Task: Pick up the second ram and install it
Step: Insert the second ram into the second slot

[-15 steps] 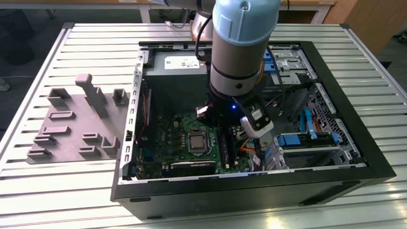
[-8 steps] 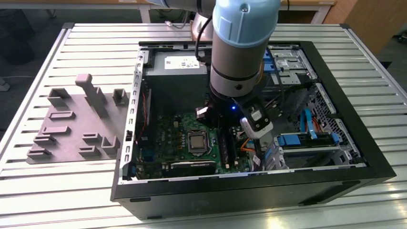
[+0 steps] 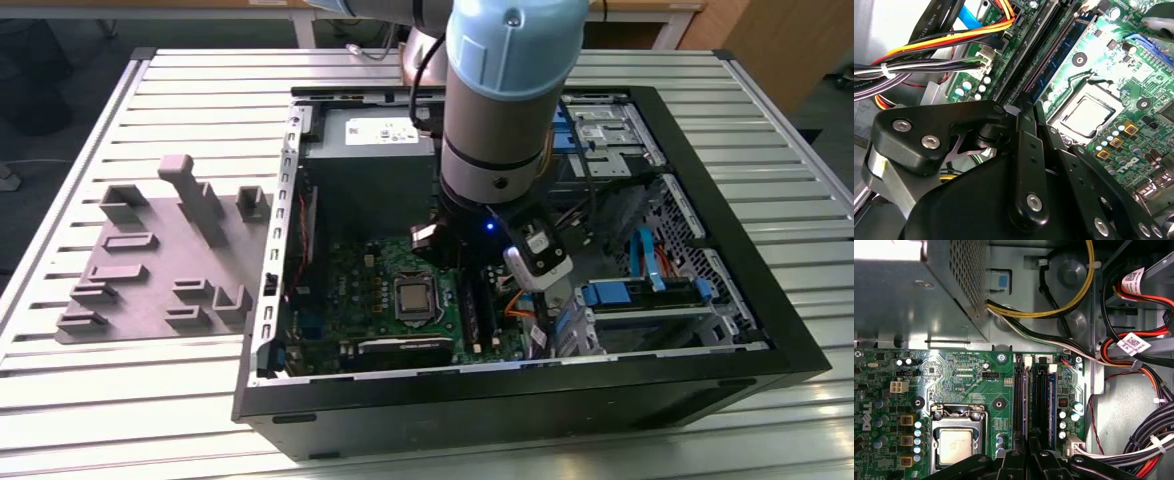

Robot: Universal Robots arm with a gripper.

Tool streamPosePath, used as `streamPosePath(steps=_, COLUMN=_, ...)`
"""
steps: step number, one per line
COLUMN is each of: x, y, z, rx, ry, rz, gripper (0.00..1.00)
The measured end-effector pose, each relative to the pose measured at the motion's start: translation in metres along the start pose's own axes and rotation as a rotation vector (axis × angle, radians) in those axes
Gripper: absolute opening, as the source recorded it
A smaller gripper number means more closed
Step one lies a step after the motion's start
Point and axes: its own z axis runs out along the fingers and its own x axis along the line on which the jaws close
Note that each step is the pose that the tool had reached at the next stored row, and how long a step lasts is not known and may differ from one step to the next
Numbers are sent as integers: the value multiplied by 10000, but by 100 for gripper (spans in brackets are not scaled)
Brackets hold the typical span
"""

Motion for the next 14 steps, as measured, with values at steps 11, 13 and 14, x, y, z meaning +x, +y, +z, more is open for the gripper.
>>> streamPosePath(steps=11, x=-28, y=-9, z=0, rx=4, ry=-5, rz=113, gripper=14)
streamPosePath(steps=13, x=-28, y=-10, z=2, rx=3, ry=-5, rz=118, gripper=14)
streamPosePath(steps=14, x=-28, y=-10, z=6, rx=2, ry=-6, rz=119, gripper=14)
